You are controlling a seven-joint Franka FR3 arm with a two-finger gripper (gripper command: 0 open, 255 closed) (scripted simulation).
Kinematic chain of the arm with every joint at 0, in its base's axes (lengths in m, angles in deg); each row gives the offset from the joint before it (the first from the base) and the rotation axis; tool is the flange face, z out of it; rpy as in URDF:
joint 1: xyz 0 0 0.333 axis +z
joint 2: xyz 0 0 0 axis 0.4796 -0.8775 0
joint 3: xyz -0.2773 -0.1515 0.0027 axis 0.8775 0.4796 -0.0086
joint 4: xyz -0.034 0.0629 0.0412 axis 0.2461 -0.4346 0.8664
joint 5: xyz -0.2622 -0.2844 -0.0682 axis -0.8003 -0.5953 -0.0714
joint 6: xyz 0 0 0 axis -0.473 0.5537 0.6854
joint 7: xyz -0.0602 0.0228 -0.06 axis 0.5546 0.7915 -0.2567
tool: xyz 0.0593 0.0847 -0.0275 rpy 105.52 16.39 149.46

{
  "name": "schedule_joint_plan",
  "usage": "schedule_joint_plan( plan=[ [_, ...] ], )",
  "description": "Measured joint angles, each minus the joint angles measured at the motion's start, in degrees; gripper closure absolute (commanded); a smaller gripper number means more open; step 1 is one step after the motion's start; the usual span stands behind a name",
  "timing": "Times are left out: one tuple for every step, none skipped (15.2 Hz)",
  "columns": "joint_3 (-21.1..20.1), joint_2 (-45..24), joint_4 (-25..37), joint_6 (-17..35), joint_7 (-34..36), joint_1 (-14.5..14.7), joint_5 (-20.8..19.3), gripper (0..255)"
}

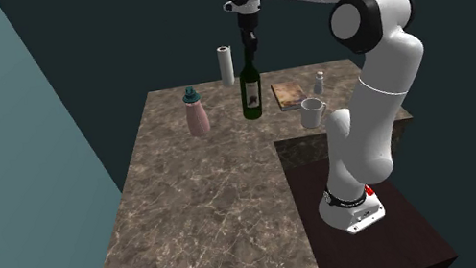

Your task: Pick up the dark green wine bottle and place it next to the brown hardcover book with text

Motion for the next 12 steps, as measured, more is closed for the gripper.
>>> schedule_joint_plan(
  plan=[
    [0.01,-0.01,-0.02,0.03,-0.01,0.0,0.01,255],
    [0.02,-0.02,-0.02,0.04,-0.01,0.0,0.01,255],
    [0.02,-0.02,-0.03,0.05,-0.02,0.0,0.02,255],
    [0.02,-0.02,-0.03,0.05,-0.02,0.0,0.01,0],
    [0.02,-0.01,-0.03,0.06,-0.02,0.0,0.01,0],
    [0.02,-0.01,-0.03,0.06,-0.02,0.0,0.01,0],
    [0.02,-0.01,-0.02,0.06,-0.02,0.0,0.01,0],
    [0.02,-0.01,-0.02,0.06,-0.02,0.0,0.01,0],
    [0.02,-0.01,-0.02,0.06,-0.02,0.0,0.01,0],
    [0.02,-0.01,-0.02,0.06,-0.02,0.0,0.01,0],
    [-0.09,0.21,0.7,-0.76,-0.05,-0.08,-0.17,0],
    [0.25,-0.48,2.68,-2.32,-0.44,0.12,0.41,0]
  ],
)
